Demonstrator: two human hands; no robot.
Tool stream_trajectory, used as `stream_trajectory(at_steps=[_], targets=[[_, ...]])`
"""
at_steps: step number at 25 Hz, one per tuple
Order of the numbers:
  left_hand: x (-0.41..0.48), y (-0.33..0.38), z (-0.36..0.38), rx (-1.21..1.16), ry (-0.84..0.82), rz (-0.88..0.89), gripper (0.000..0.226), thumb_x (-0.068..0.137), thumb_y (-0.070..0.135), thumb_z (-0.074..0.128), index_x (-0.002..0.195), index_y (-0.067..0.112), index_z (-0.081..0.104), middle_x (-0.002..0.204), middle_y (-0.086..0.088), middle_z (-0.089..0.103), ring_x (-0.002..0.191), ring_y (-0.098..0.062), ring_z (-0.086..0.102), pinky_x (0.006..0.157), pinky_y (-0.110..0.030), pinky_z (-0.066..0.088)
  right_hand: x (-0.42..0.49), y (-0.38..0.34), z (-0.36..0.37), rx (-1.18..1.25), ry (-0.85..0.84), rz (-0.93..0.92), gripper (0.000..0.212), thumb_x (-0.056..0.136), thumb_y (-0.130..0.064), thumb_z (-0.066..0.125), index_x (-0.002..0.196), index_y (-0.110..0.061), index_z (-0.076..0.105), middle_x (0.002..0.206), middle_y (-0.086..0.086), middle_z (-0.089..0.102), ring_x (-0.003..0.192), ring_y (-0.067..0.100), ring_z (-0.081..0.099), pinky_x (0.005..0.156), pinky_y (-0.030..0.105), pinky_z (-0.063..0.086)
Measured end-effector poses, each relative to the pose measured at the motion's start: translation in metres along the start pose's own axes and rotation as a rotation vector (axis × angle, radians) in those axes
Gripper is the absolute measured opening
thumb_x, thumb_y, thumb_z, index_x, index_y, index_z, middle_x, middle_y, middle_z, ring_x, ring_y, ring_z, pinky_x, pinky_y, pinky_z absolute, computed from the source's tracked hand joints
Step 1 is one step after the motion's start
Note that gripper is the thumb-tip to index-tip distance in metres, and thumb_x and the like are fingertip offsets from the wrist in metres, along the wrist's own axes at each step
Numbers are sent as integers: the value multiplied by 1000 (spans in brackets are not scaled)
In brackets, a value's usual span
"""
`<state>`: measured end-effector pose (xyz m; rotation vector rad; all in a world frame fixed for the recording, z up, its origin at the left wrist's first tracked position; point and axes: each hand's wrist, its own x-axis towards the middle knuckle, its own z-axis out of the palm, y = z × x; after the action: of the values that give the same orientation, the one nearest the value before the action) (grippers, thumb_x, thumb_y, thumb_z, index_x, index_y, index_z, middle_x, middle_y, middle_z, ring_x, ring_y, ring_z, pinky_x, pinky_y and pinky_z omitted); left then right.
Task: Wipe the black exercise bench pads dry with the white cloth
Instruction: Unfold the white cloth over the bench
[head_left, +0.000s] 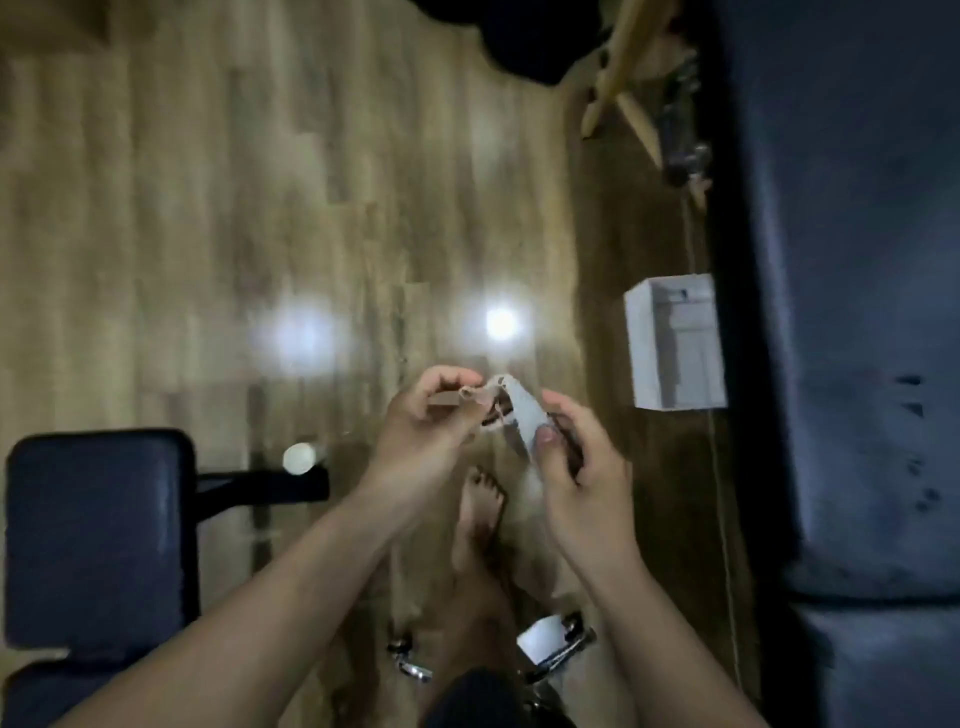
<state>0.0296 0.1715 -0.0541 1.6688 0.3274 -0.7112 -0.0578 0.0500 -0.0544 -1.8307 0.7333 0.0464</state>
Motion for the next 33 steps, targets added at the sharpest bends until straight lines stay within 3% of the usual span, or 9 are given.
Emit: stream_trajectory(at_steps=[4, 7, 10, 13, 17, 19, 24, 30, 33], targets=[[-37, -60, -123, -243, 266, -290, 20, 85, 16, 73, 101, 8, 64, 95, -12, 69, 77, -19, 68, 71, -37, 57, -28, -29, 113, 253, -430, 283, 26, 94, 0, 53, 94, -24, 65, 82, -11, 71, 79, 2, 64, 69, 15, 49], [-92, -112, -201, -255, 407, -242, 12, 88, 7, 68, 93, -3, 67, 73, -8, 68, 63, -12, 62, 63, -24, 54, -84, -35, 197, 215, -678, 362, 10, 94, -13, 58, 85, -11, 62, 75, 0, 68, 74, 14, 61, 70, 28, 46], [-159, -183, -269, -227, 552, -177, 9, 86, -2, 64, 82, 3, 70, 66, 6, 67, 61, -1, 58, 62, -13, 45, -156, -20, 273, -79, -835, 207, 13, 93, -23, 63, 93, -10, 64, 81, 0, 74, 77, 14, 69, 72, 25, 50], [-226, -248, -325, -412, 604, -199, 4, 88, 6, 67, 90, 5, 70, 79, 3, 70, 72, 2, 61, 68, -10, 45, -237, 2, 330, -357, -947, -9, 23, 91, -36, 56, 94, -14, 65, 84, 0, 74, 83, 18, 69, 80, 37, 54], [-335, -347, -402, -466, 642, -229, 31, 77, 45, 72, 97, 22, 69, 89, 8, 73, 86, -3, 67, 76, -20, 51, -366, 21, 410, -511, -1153, -62, 28, 84, -34, 50, 85, -9, 62, 79, 4, 70, 79, 22, 64, 77, 42, 50], [-373, -388, -429, -498, 685, -249, 21, 84, 42, 68, 94, 24, 70, 88, 6, 74, 86, -6, 68, 76, -25, 51, -416, 27, 447, -548, -1250, -63, 25, 86, -29, 47, 85, -9, 62, 82, 7, 69, 81, 22, 64, 77, 41, 50], [-379, -422, -464, -793, 777, -203, 13, 97, 18, 56, 89, 14, 66, 79, -7, 68, 71, -12, 61, 65, -23, 47, -456, 31, 502, -473, -1203, -63, 22, 101, -16, 44, 85, -19, 59, 72, -4, 64, 68, -2, 57, 63, 11, 43], [-290, -408, -465, -890, 851, -185, 5, 94, 5, 57, 91, 1, 56, 71, -10, 58, 67, -13, 54, 62, -17, 45, -362, 29, 527, -379, -1120, -53, 16, 93, -18, 55, 83, -22, 67, 79, -3, 69, 76, 9, 62, 72, 26, 49], [-234, -374, -464, -949, 845, -220, 10, 91, 2, 59, 100, 2, 54, 73, -10, 52, 67, -14, 50, 62, -19, 45, -302, 6, 529, -352, -1104, -94, 28, 94, 0, 53, 85, -23, 67, 78, -10, 68, 73, 2, 60, 68, 16, 48]])
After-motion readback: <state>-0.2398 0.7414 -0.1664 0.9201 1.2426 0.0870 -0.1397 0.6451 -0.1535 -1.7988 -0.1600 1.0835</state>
